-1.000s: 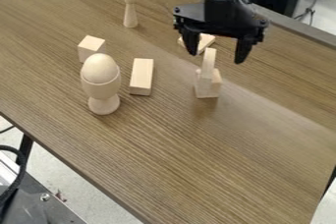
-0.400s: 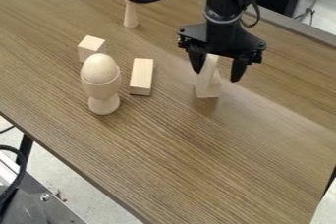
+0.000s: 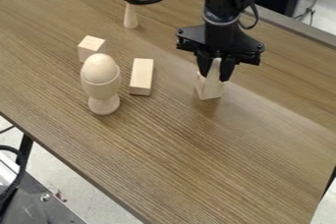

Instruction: Take the rectangular block off the cube and place it on the left side of the block with a hole

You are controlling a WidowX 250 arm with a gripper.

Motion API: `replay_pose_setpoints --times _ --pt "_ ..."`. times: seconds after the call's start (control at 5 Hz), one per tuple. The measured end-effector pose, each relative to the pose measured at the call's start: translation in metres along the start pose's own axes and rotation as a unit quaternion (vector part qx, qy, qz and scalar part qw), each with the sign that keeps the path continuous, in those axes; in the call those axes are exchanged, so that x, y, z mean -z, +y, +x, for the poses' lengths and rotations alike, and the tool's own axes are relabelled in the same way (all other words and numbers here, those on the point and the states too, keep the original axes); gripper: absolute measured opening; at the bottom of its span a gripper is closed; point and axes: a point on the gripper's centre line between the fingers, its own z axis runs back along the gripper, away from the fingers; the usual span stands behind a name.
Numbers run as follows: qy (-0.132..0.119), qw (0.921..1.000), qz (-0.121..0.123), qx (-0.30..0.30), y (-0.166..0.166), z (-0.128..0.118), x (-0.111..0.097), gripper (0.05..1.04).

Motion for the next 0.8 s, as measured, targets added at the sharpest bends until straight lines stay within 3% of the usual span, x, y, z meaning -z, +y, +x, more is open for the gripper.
replay_pose_setpoints --times 0.2,0.4,0.6,0.8 --pt "-0.005 0.9998 0.014 -0.01 0.013 0.004 -0.005 0.276" --pt "-0.021 0.9975 0.049 -0.045 0.036 0.014 -0.01 0.276" --pt "-0.05 0.9904 0.08 -0.101 0.06 0.031 -0.015 0.276" --pt "-0.063 0.9809 0.105 -0.151 0.075 0.045 -0.01 0.276"
